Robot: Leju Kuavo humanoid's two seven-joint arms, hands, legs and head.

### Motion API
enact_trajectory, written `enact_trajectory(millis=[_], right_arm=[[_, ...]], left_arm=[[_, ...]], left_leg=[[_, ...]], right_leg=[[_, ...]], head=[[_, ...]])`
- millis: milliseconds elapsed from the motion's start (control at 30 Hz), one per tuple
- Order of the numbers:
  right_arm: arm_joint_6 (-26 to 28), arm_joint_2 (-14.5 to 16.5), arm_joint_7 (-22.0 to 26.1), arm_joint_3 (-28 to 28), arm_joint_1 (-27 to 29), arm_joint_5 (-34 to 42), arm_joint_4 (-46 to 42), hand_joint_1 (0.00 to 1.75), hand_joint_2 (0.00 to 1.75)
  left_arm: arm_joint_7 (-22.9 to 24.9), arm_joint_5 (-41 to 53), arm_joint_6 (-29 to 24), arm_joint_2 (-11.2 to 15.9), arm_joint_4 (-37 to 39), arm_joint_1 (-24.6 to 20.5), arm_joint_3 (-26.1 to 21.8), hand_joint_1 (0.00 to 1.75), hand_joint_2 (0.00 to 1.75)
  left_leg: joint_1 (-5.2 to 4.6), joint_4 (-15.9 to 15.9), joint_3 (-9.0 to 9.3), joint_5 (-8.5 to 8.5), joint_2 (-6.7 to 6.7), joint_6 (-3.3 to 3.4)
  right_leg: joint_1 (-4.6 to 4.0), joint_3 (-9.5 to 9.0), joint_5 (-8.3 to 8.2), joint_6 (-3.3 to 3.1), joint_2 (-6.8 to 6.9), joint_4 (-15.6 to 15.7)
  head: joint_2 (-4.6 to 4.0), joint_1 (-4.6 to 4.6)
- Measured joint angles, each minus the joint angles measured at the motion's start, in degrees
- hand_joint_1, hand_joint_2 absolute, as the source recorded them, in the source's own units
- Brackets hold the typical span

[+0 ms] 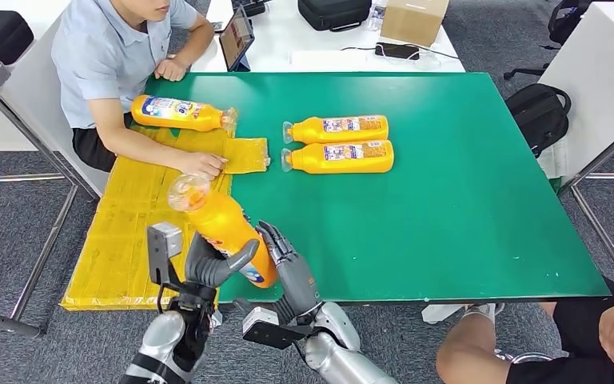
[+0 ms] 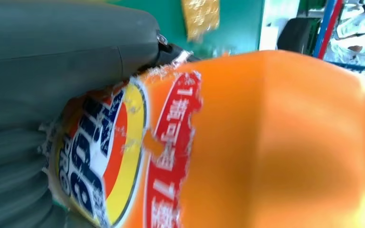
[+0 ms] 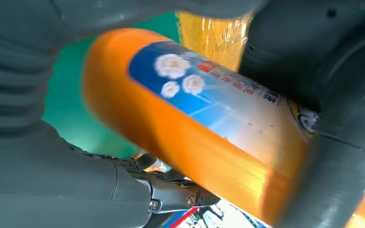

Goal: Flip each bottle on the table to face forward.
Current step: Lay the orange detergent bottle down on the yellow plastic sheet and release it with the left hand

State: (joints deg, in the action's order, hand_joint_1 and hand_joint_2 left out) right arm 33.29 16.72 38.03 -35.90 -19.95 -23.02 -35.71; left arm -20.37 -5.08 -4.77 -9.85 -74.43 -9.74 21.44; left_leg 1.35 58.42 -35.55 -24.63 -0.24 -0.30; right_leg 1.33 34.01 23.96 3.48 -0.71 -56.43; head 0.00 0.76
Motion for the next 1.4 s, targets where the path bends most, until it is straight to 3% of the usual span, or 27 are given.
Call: enact_trajectory(millis=[167, 367, 667, 733, 800, 933, 1133, 1400], right_arm=[[0.77, -1.27, 0.03, -2.83, -0.45, 0.48, 0.28, 0.0, 0.0], [-1.3, -0.85, 0.07, -6.47, 0.76, 1.1, 0.28, 0.0, 0.0], [-1.49, -0.85, 0.06, -6.89, 0.8, 1.07, 0.28, 0.0, 0.0], [-1.66, -0.84, 0.06, -7.13, 0.82, 1.05, 0.29, 0.0, 0.0], [-2.16, -0.82, 0.06, -7.56, 0.87, 0.84, 0.29, 0.0, 0.0], [-3.69, -0.8, 0.07, -7.9, 0.92, 0.08, 0.26, 0.0, 0.0], [-4.16, -0.79, 0.07, -8.05, 1.01, 0.08, -0.5, 0.0, 0.0], [-4.99, -0.59, 0.07, -8.83, 1.13, 0.39, -1.64, 0.0, 0.0]], left_arm=[[1.99, 9.87, 1.12, 4.0, 4.81, -6.28, -1.0, 1.75, 1.75], [3.74, 14.1, 4.45, 8.43, 10.92, -14.98, -4.8, 1.75, 1.75], [3.97, 14.96, 4.7, 9.27, 12.22, -16.54, -5.71, 1.75, 1.75], [4.27, 17.26, 4.09, 9.75, 13.22, -17.74, -5.98, 1.75, 1.75], [5.46, 25.88, 2.56, 11.14, 16.73, -21.39, -5.91, 1.75, 1.75], [9.56, 54.23, 1.29, 15.65, 31.44, -35.51, -0.13, 1.75, 1.75], [11.18, 59.13, 4.21, 17.09, 39.98, -42.14, 4.34, 1.75, 1.75], [11.47, 61.49, 8.18, 17.25, 46.95, -44.85, 7.93, 1.75, 1.75]], left_leg=[[0.01, 0.0, 0.0, 0.05, 0.03, 0.0], [0.05, 0.0, -0.02, 0.09, -0.04, -0.06], [0.05, 0.0, -0.03, 0.09, -0.02, -0.06], [0.05, 0.0, -0.03, 0.09, -0.01, -0.06], [0.04, 0.0, -0.03, 0.1, -0.03, -0.06], [0.05, 0.01, -0.02, 0.14, -0.03, -0.07], [0.05, 0.01, -0.04, 0.13, -0.03, -0.07], [0.04, 0.01, -0.03, 0.13, -0.02, -0.07]], right_leg=[[-0.01, -0.01, -0.02, 0.01, -0.02, -0.03], [-0.05, -0.01, -0.01, 0.0, 0.02, -0.14], [-0.05, 0.01, -0.01, 0.0, 0.0, -0.15], [-0.04, 0.01, -0.01, 0.0, 0.0, -0.14], [-0.04, 0.01, -0.01, 0.0, 0.02, -0.14], [-0.04, 0.01, -0.03, 0.01, 0.01, -0.16], [-0.04, 0.01, -0.02, 0.01, 0.0, -0.16], [-0.04, 0.0, -0.02, 0.01, 0.01, -0.16]], head=[[0.0, 0.03], [0.0, 0.01], [0.0, 0.03], [0.0, 0.02], [0.0, 0.01], [0.0, 0.02], [0.0, 0.02], [0.0, 0.02]])
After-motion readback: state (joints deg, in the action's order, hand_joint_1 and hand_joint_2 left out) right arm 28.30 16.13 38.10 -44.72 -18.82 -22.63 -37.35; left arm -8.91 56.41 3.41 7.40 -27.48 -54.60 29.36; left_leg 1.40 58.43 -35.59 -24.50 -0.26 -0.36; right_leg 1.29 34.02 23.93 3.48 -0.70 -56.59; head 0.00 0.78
